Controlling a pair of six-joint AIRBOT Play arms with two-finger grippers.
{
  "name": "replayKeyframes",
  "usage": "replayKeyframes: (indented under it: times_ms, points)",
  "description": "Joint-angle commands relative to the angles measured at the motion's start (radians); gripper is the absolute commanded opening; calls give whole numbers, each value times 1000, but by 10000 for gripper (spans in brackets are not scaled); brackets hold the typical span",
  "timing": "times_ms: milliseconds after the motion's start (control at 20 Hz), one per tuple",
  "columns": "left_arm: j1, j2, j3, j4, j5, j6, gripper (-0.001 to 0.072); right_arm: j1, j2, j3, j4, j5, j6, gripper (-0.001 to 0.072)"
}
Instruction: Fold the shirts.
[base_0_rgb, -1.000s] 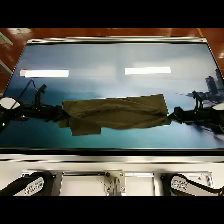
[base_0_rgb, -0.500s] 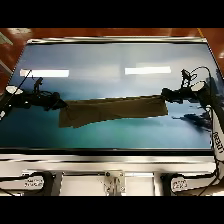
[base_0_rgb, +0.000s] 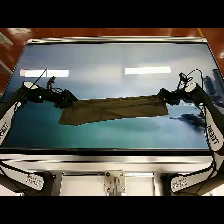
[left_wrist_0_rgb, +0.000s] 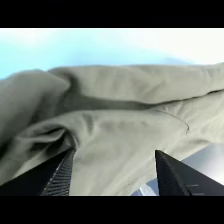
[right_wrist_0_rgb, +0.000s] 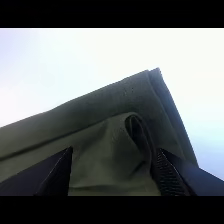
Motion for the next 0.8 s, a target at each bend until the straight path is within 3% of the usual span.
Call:
replayKeyframes:
  times_ms: [0, 200, 450, 550, 600, 650, 750]
  points:
    - [32, -10, 43, -4, -90, -9, 589, -35, 34, 2, -95, 23, 13, 642]
    - [60, 18, 98, -5, -217, 0, 587, -133, 11, 2, -35, 136, 55, 705]
    - [14, 78, 102, -9, -218, 3, 586, -117, -93, 2, 262, 190, -95, 702]
    - [-18, 94, 105, -37, -204, 4, 581, -85, -122, 2, 335, 187, -105, 693]
    - [-35, 98, 105, -67, -192, 4, 570, -70, -136, 2, 349, 187, -108, 630]
    - [-56, 100, 105, -103, -177, 4, 454, -57, -142, 2, 350, 187, -113, 412]
    - [-98, 100, 105, -160, -147, 4, 347, -50, -126, 2, 375, 200, -179, 83]
